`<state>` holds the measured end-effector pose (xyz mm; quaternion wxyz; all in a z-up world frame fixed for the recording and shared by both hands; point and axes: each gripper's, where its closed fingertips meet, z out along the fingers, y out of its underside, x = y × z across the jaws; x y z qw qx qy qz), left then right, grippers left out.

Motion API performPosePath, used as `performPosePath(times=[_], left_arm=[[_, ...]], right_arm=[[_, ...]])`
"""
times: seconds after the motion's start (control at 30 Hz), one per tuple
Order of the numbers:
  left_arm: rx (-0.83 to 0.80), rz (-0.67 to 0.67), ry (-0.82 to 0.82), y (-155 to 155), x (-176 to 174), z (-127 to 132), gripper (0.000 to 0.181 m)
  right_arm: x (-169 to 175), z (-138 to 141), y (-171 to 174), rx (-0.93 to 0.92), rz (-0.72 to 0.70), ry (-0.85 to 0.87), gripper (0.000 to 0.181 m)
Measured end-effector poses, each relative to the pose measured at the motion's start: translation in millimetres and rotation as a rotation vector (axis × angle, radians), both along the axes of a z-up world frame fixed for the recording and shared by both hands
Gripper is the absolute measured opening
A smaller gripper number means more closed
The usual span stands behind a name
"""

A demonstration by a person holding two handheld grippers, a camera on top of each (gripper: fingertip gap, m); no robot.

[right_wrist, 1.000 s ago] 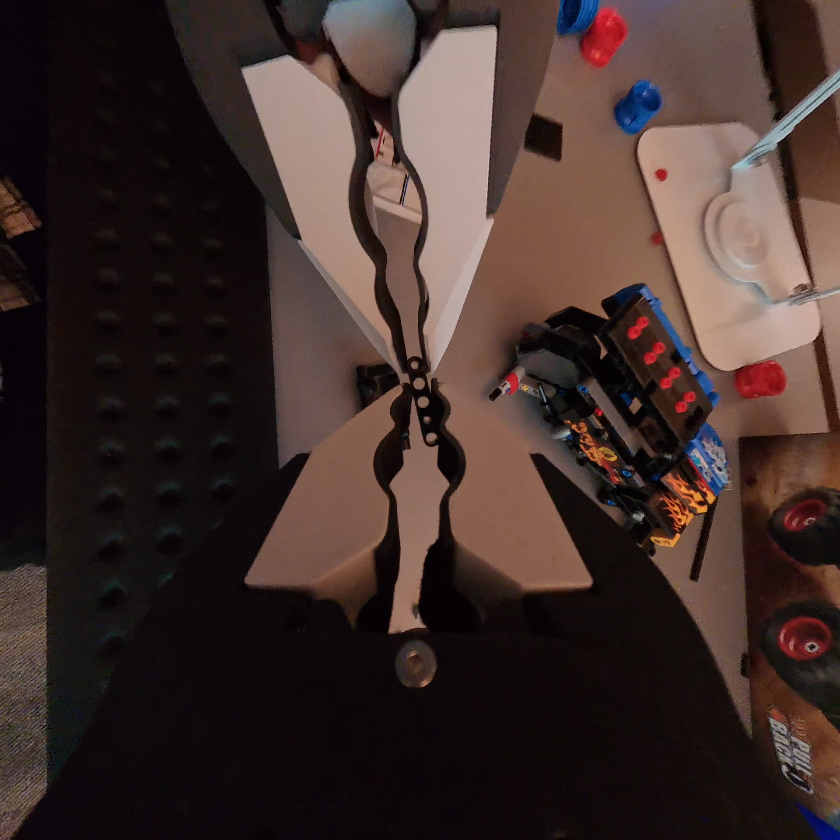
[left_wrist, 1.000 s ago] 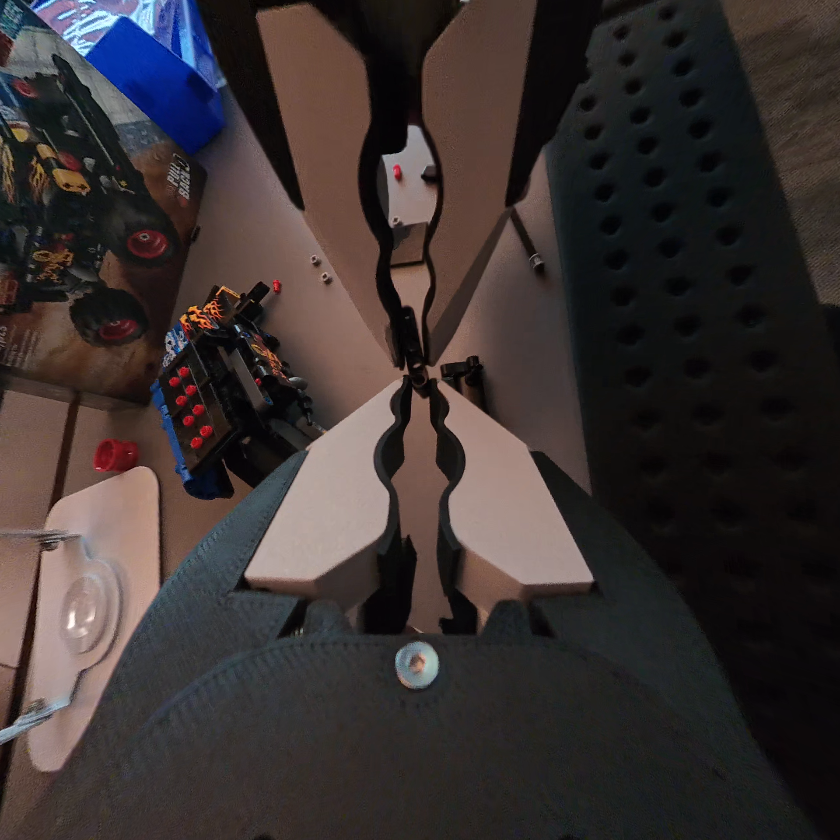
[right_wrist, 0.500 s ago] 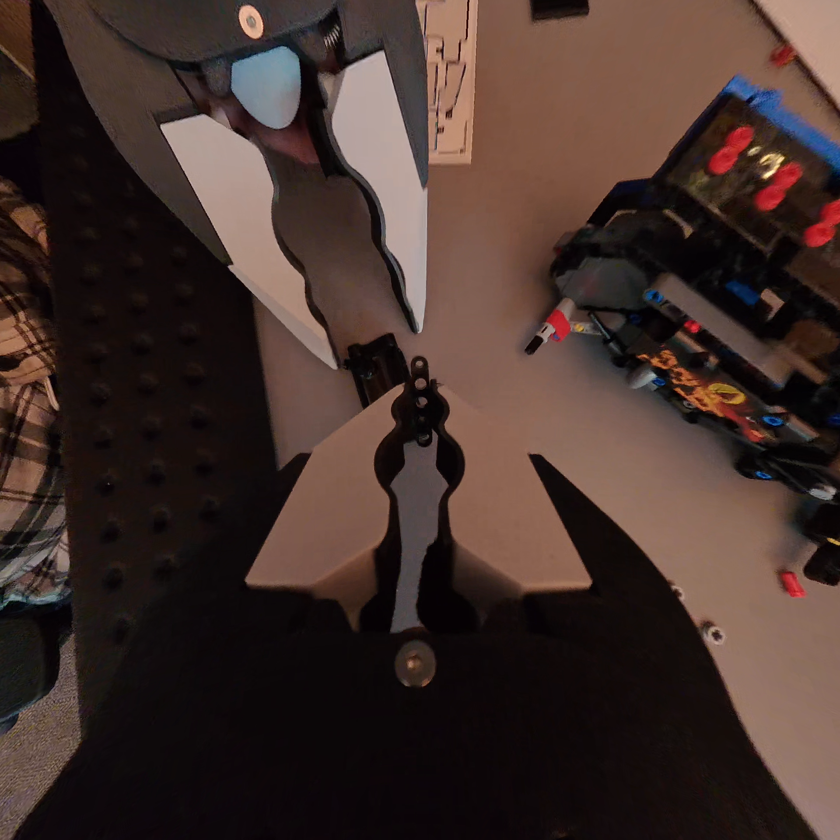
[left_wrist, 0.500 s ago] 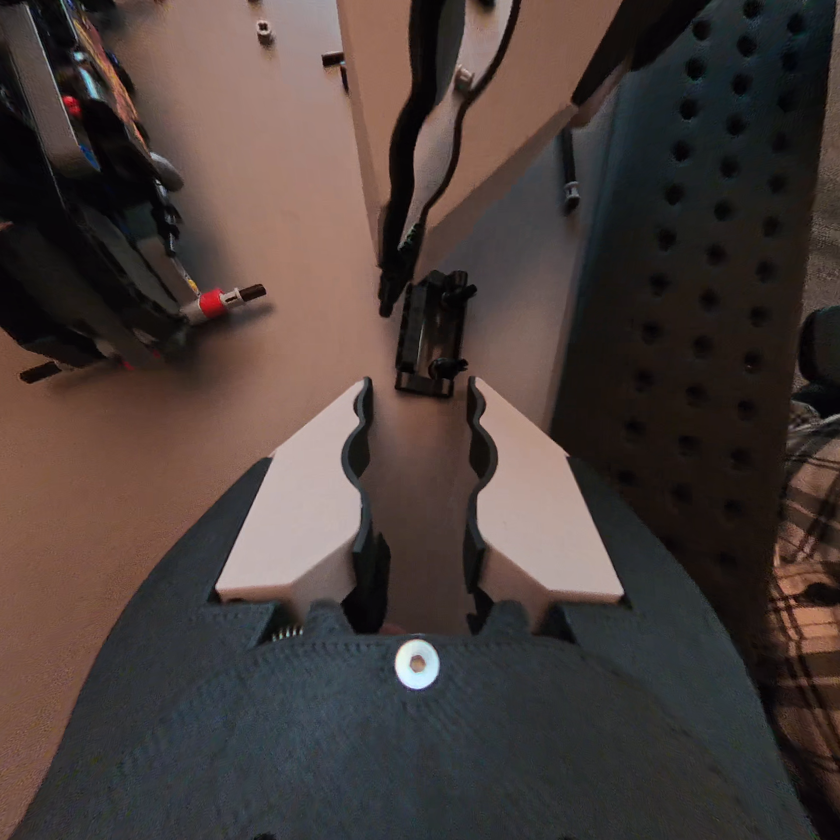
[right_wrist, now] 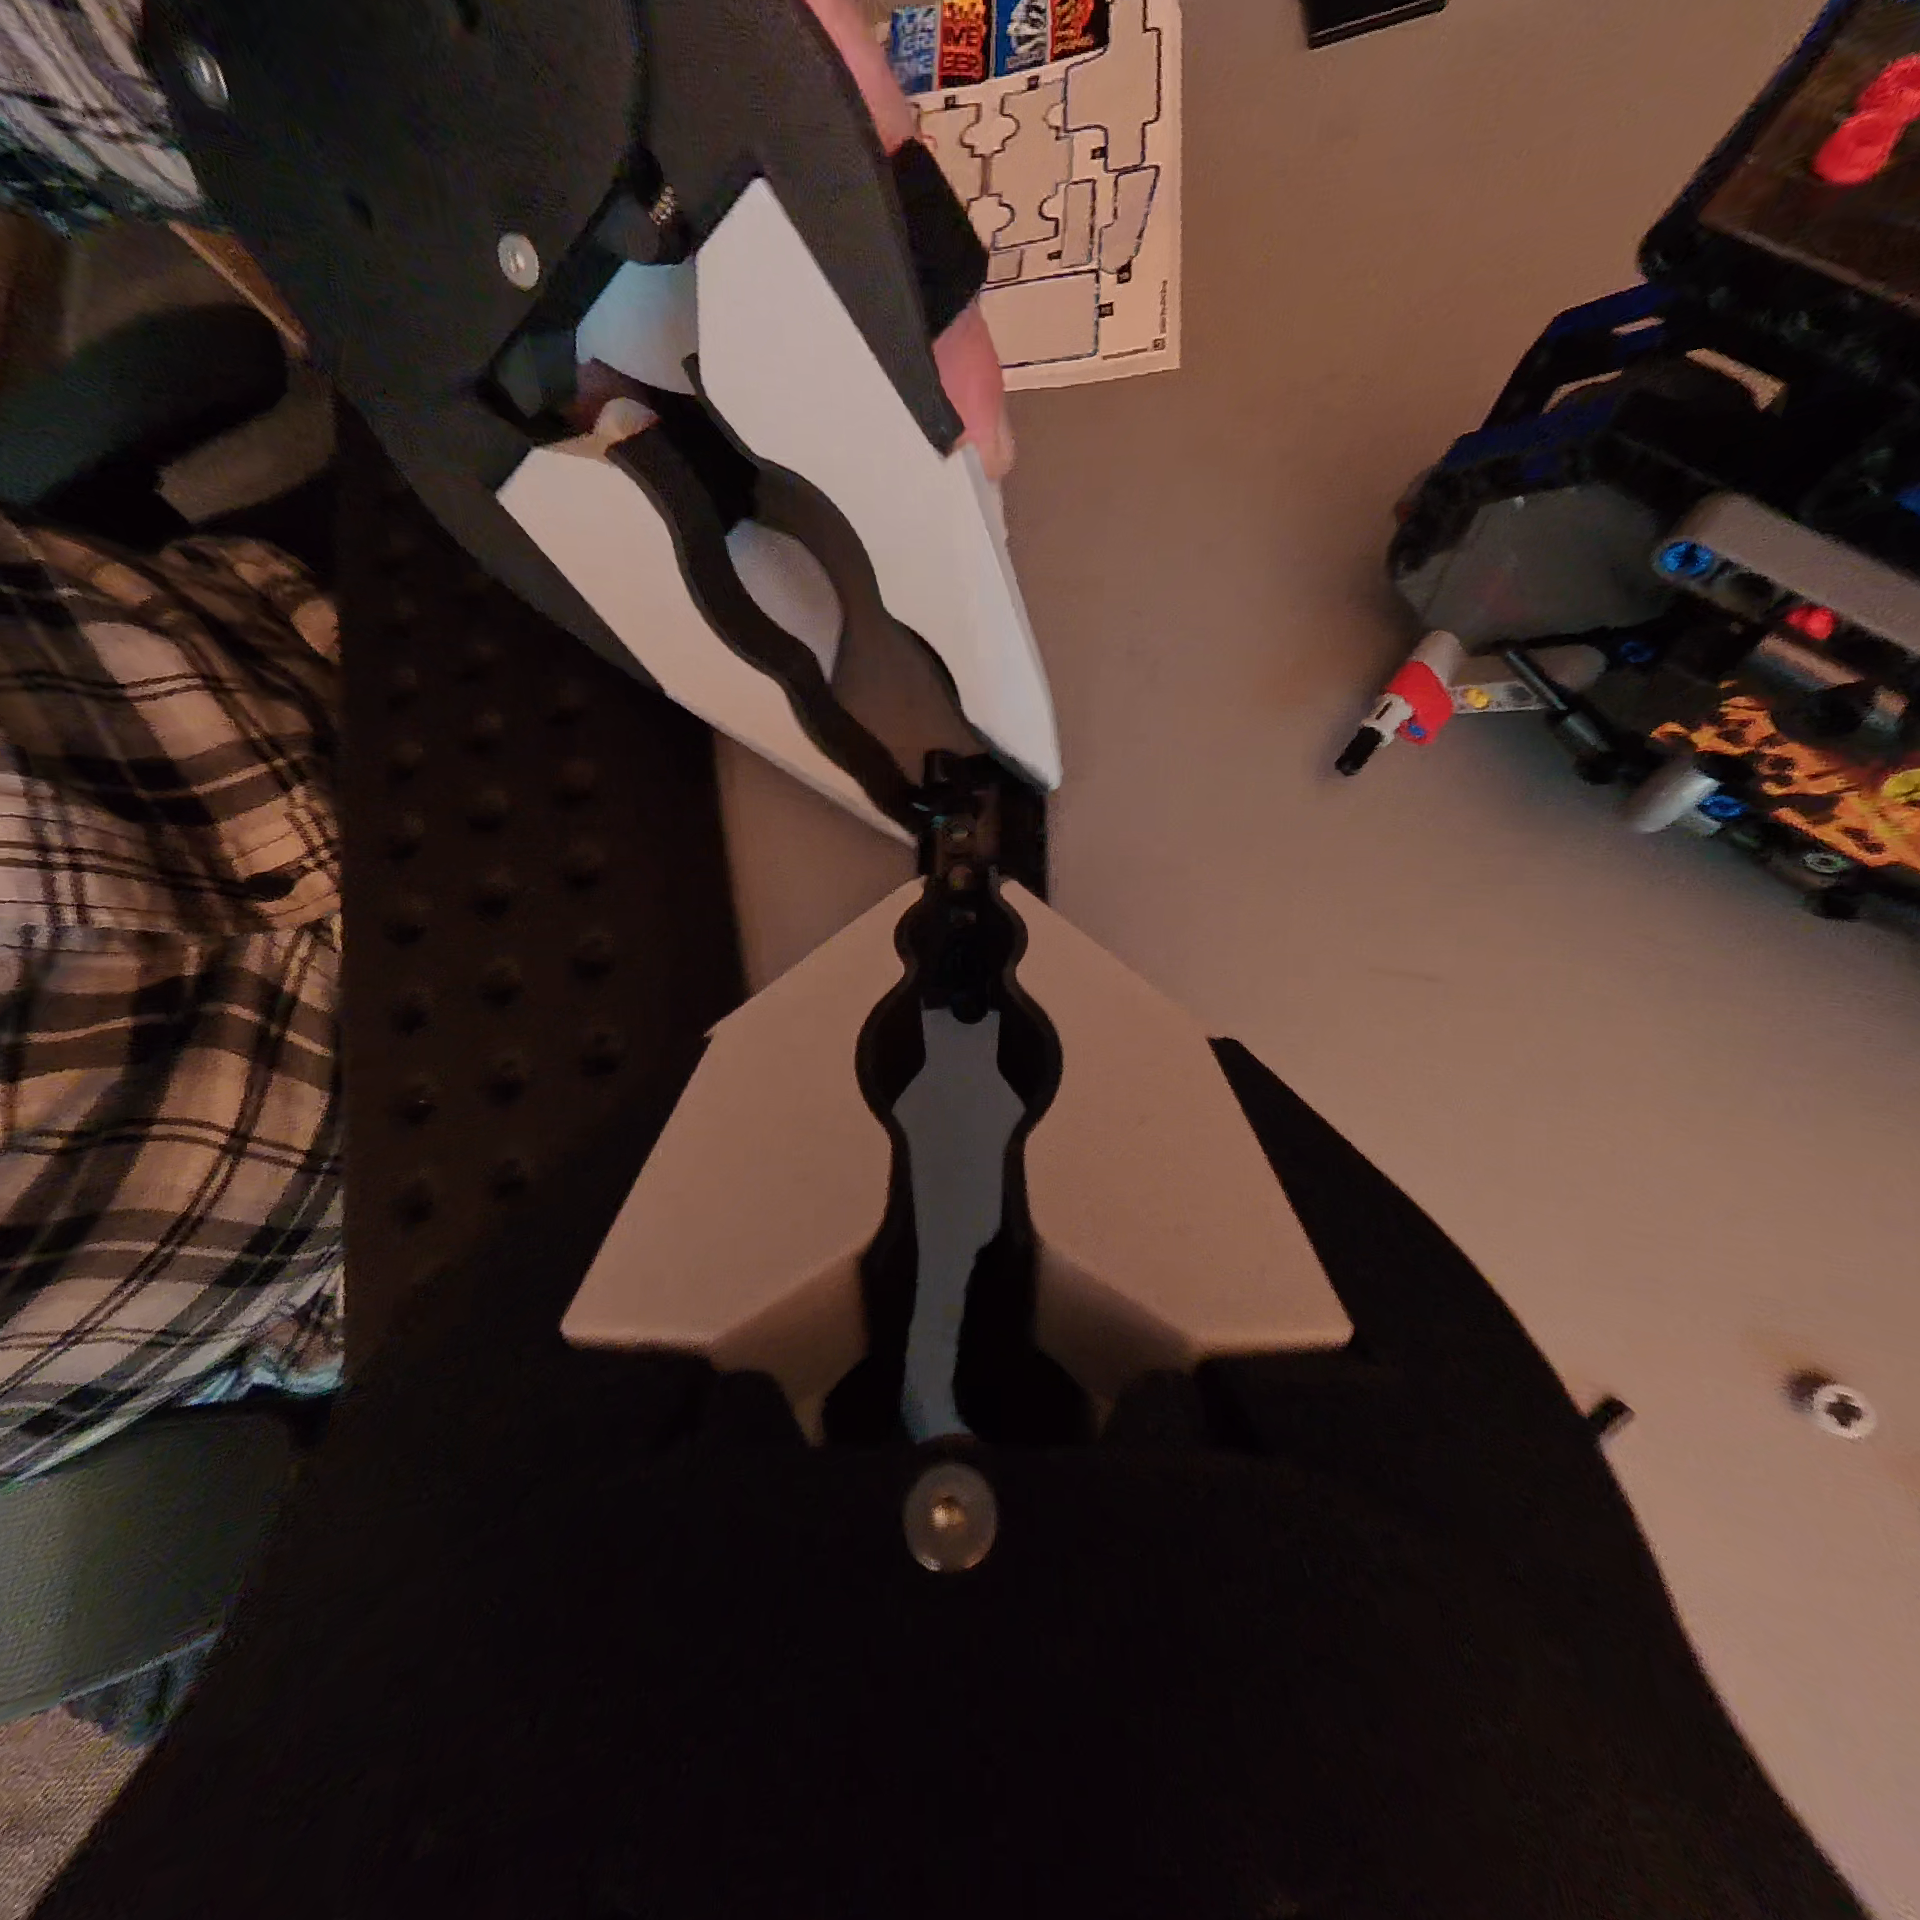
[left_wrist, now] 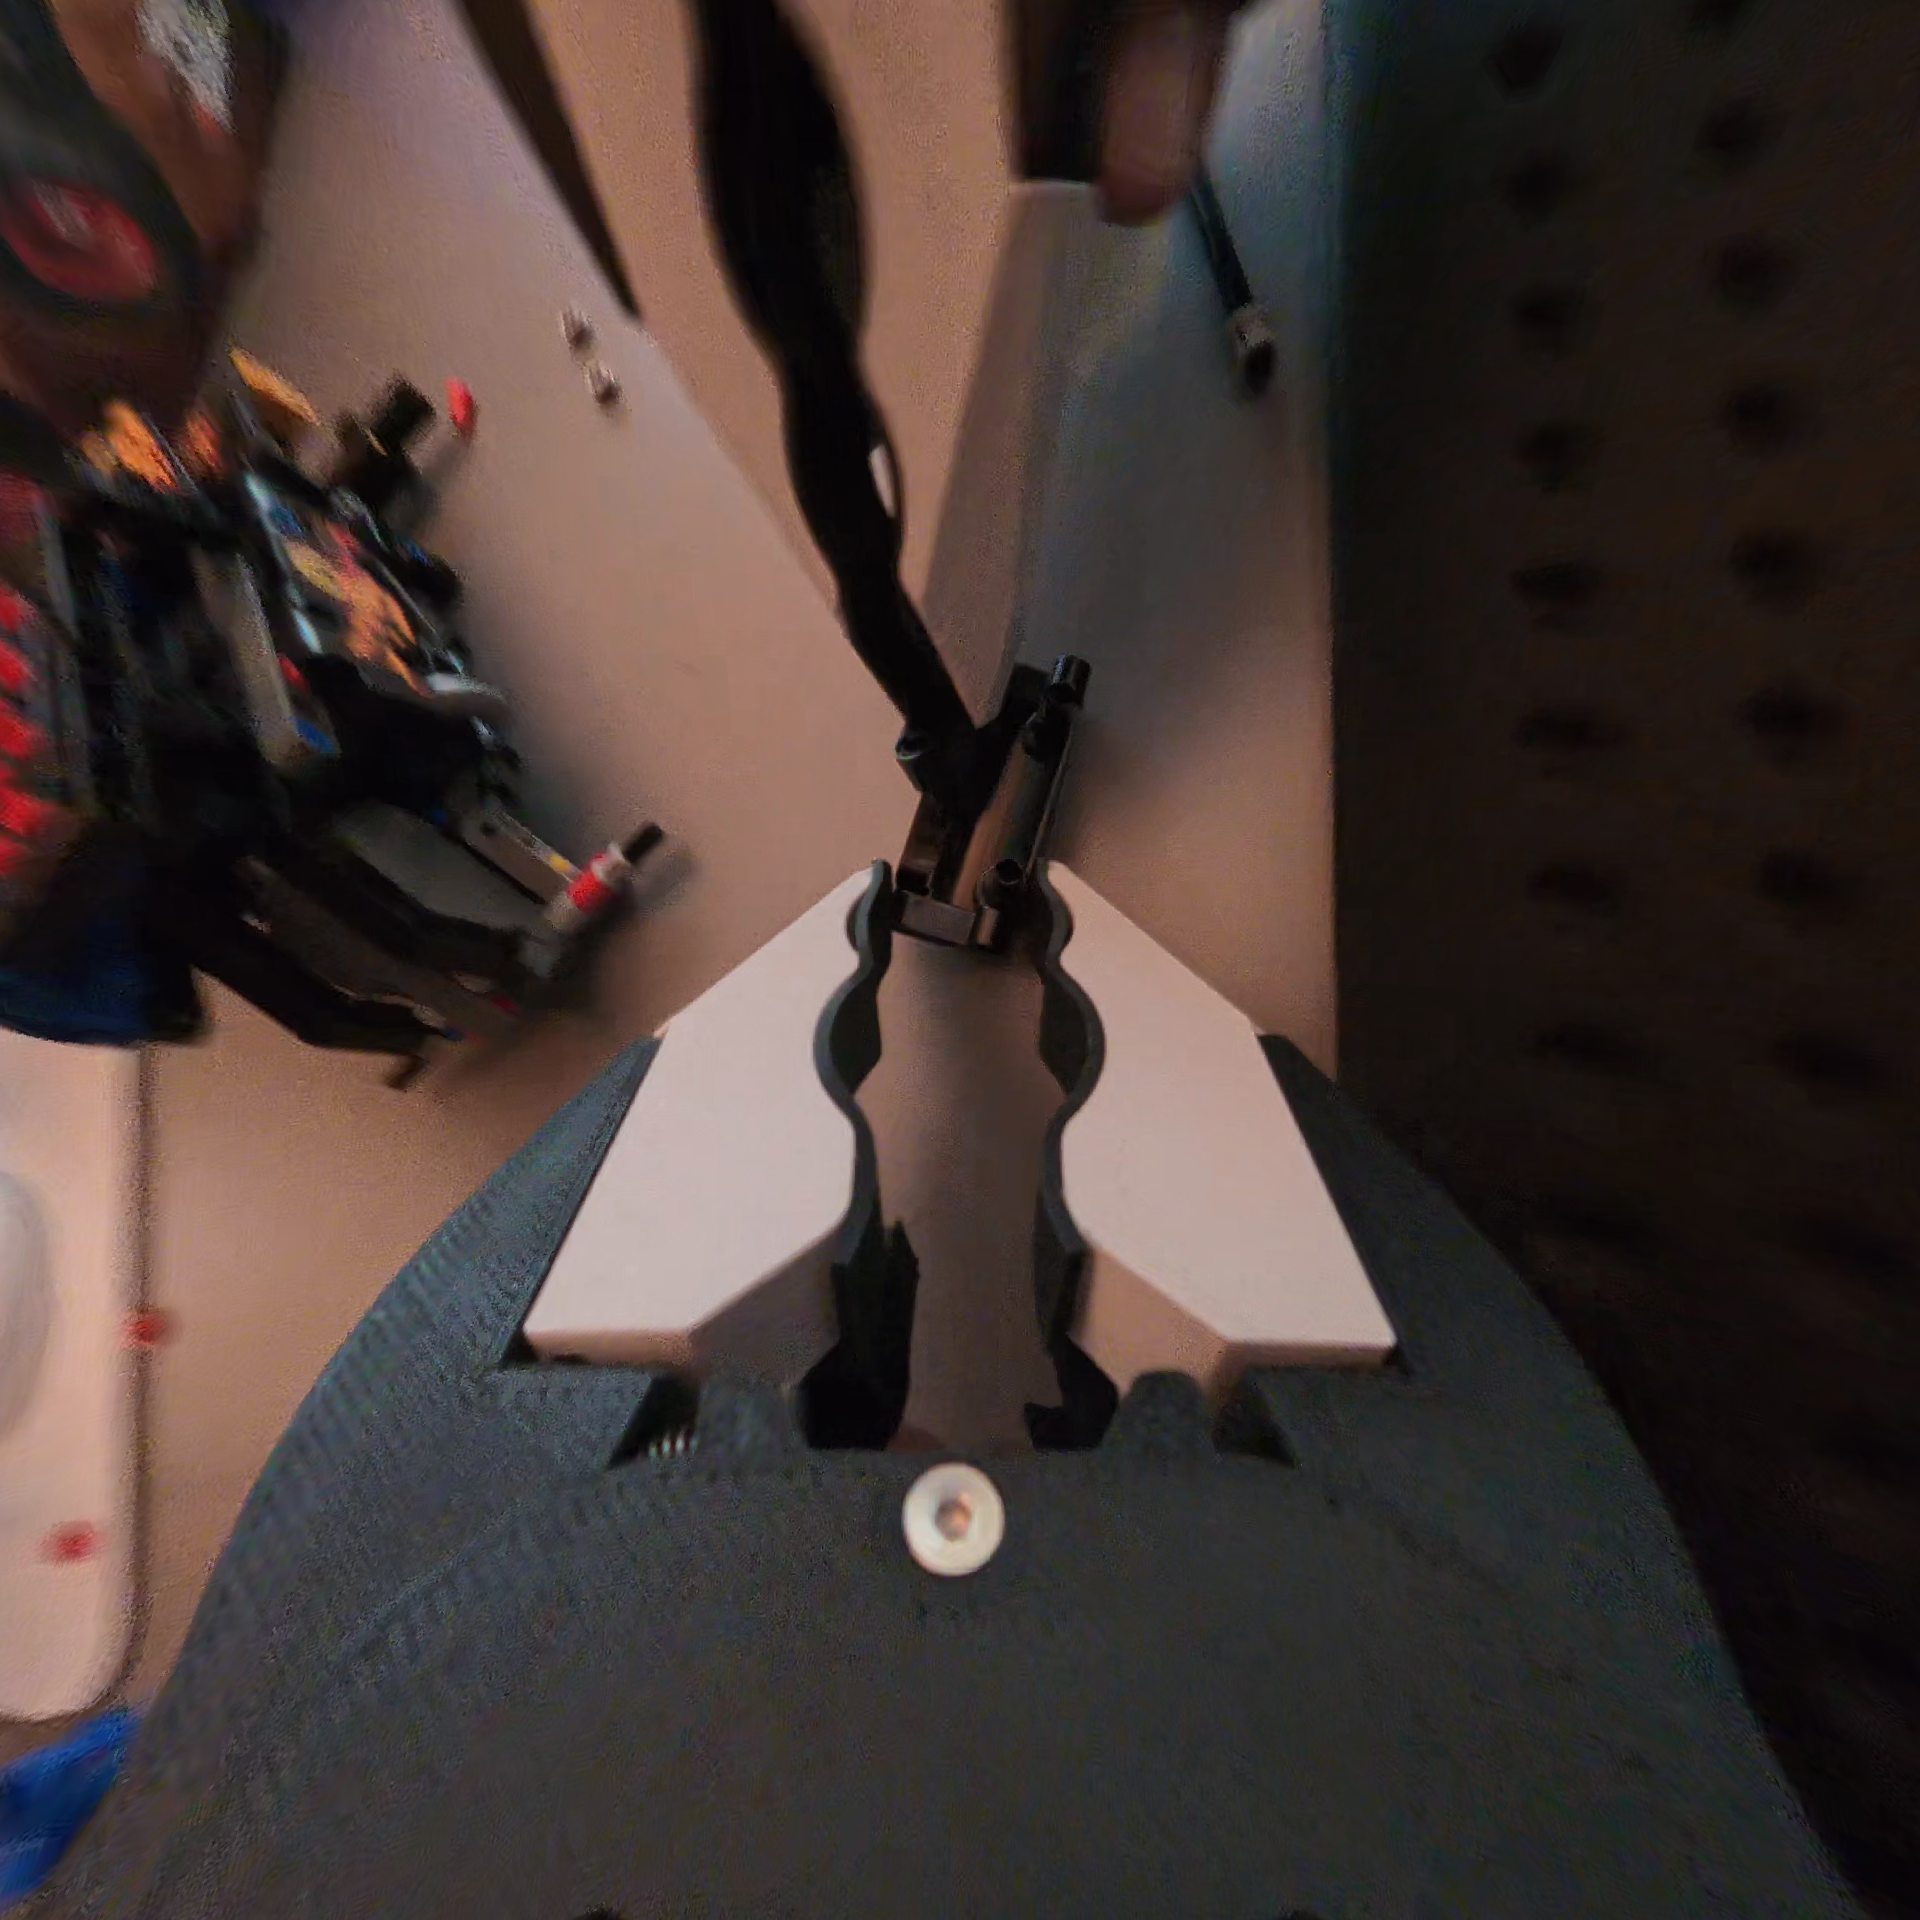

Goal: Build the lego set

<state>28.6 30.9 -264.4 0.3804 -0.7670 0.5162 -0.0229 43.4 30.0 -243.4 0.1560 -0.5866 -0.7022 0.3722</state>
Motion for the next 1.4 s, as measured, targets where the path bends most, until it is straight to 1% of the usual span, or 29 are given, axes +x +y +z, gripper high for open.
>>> performPosePath(times=[0.03,0.07,0.13,0.17,0.23,0.27,0.33,0.37,0.43,0.47,0.57,0.6,0.67,0.7,0.77,0.83,1.0,1.17,1.23,1.3,1.4], left_arm=[[0.068,-0.016,0.052,2.3,-1.6,1.5,0.027],[0.082,-0.010,0.061,2.9,-1.9,2.0,0.029],[0.017,0.031,0.003,3.5,-4.2,2.2,0.033],[-0.021,0.052,-0.038,4.1,-6.5,3.5,0.042],[-0.156,0.097,-0.168,0.4,-6.8,6.5,0.052],[-0.214,0.121,-0.243,-0.2,-6.8,10.1,0.052],[-0.324,0.162,-0.378,-0.3,-7.3,16.1,0.047],[-0.387,0.180,-0.419,-1.1,-7.8,15.0,0.047],[-0.424,0.203,-0.426,1.1,-10.4,8.1,0.040],[-0.451,0.200,-0.417,-0.5,-9.5,3.0,0.042],[-0.496,0.204,-0.453,-1.6,-3.0,2.0,0.031],[-0.498,0.215,-0.457,-0.4,-2.7,2.0,0.030],[-0.515,0.240,-0.473,2.1,-3.8,0.9,0.020],[-0.518,0.242,-0.483,2.7,-4.2,-0.3,0.011],[-0.504,0.232,-0.499,2.1,-2.4,-0.4,0.010],[-0.451,0.205,-0.453,0.0,-0.6,-1.2,0.010],[-0.288,0.140,-0.380,-0.7,4.5,4.5,0.010],[0.023,0.029,-0.154,-2.4,7.9,12.3,0.010],[0.091,-0.013,-0.118,-7.7,12.3,14.0,0.009],[0.108,-0.026,-0.095,-11.5,14.6,12.2,0.009],[0.090,-0.031,-0.121,-13.0,17.6,12.0,0.009]], right_arm=[[1.0,-0.8,-1.1,-0.009,0.004,-0.004,0.005],[2.0,-3.8,-0.2,0.004,0.003,-0.019,0.005],[2.0,-7.7,0.0,0.024,0.000,-0.032,0.005],[1.4,-8.1,-0.6,0.035,-0.001,-0.031,0.005],[0.4,-9.1,-1.8,0.075,0.002,-0.031,0.005],[0.0,-9.6,-2.7,0.095,0.005,-0.030,0.004],[-1.0,-11.3,-4.2,0.144,0.012,-0.021,0.004],[-1.3,-12.0,-4.9,0.168,0.012,-0.016,0.004],[-1.7,-12.4,-5.6,0.224,0.014,0.004,0.004],[-1.6,-12.4,-5.8,0.246,0.011,0.013,0.004],[-1.4,-12.3,-6.6,0.300,0.006,0.044,0.004],[-1.2,-12.3,-6.9,0.305,0.001,0.052,0.004],[-0.2,-12.1,-8.2,0.304,-0.001,0.064,0.004],[0.4,-12.5,-8.9,0.306,0.001,0.066,0.004],[1.3,-12.4,-9.4,0.294,-0.004,0.071,0.004],[2.6,-10.0,-9.8,0.254,-0.011,0.081,0.004],[4.8,11.8,-2.9,0.079,-0.077,0.149,0.004],[9.5,14.4,-1.7,-0.092,-0.101,0.122,0.004],[10.4,14.8,-5.6,-0.126,-0.099,0.116,0.005],[11.2,11.5,-7.7,-0.107,-0.102,0.096,0.004],[10.8,9.5,-10.8,-0.072,-0.102,0.090,0.004]])
